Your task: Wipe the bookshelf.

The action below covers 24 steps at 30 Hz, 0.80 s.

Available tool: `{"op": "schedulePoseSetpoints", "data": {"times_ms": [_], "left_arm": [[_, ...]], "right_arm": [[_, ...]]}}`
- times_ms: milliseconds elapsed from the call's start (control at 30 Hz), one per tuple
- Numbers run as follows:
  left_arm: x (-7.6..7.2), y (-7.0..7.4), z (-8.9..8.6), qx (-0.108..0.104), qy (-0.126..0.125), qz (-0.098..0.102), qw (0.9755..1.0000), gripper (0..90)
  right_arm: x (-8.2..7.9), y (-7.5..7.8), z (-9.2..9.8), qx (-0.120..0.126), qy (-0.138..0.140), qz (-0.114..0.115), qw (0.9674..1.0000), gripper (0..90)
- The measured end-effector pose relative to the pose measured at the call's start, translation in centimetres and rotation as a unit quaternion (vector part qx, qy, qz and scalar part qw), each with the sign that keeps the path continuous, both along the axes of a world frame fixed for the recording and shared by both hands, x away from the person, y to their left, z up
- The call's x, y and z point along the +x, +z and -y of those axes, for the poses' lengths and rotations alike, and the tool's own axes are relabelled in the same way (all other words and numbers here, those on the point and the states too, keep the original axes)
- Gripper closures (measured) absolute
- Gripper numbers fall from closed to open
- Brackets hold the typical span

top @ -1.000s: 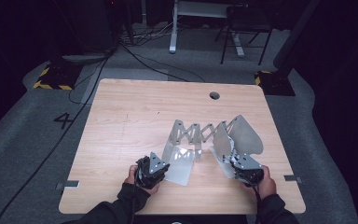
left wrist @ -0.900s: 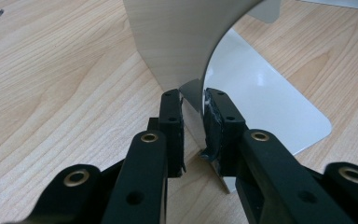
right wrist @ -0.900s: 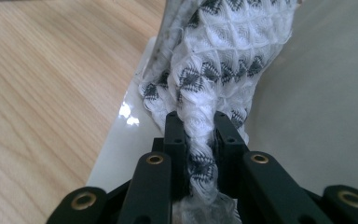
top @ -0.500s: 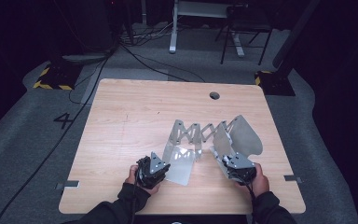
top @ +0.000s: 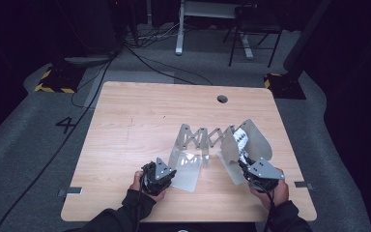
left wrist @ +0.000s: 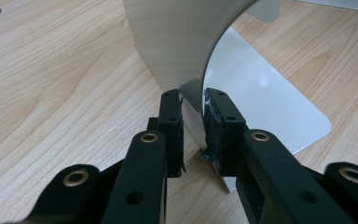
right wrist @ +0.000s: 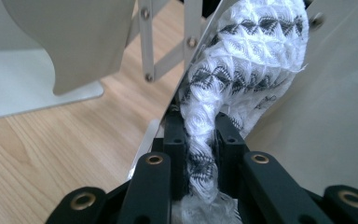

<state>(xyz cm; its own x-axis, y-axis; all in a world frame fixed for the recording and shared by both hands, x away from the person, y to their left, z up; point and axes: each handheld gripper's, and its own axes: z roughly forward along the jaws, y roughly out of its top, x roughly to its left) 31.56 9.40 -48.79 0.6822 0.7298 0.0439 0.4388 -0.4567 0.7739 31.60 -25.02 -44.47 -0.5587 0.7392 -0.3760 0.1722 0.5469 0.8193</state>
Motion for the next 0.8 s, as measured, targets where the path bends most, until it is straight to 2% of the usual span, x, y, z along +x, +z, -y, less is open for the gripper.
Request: {"op": "schedulePoseSetpoints", "data": {"times_ms": [167, 267, 433, 567, 733, 800], "left_arm": [[0.0, 0.0, 0.0, -0.002, -0.002, -0.003, 1.0, 77.4], [0.0, 0.0, 0.1, 0.0, 0.0, 0.0, 1.0, 77.2], [0.0, -0.1, 0.1, -0.001, -0.001, 0.0, 1.0, 77.1], [0.0, -0.1, 0.1, 0.0, -0.001, 0.0, 1.0, 76.9], [0.0, -0.1, 0.2, -0.001, -0.002, -0.002, 1.0, 76.9], [0.0, -0.1, 0.2, -0.001, -0.002, -0.002, 1.0, 76.9]], "right_arm": [[-0.9, 1.2, 0.3, 0.014, 0.009, 0.023, 0.9996, 78.5], [-0.9, 1.1, 0.4, 0.013, 0.016, 0.021, 0.9996, 78.5], [-0.3, -0.4, -0.1, -0.01, 0.027, -0.016, 0.9995, 78.4], [0.4, -1.9, -0.4, -0.027, 0.031, -0.047, 0.998, 78.4], [1.1, -3.9, -0.6, -0.054, 0.038, -0.088, 0.994, 78.5], [1.2, -4.5, -0.6, -0.057, 0.041, -0.098, 0.9927, 78.4]]}}
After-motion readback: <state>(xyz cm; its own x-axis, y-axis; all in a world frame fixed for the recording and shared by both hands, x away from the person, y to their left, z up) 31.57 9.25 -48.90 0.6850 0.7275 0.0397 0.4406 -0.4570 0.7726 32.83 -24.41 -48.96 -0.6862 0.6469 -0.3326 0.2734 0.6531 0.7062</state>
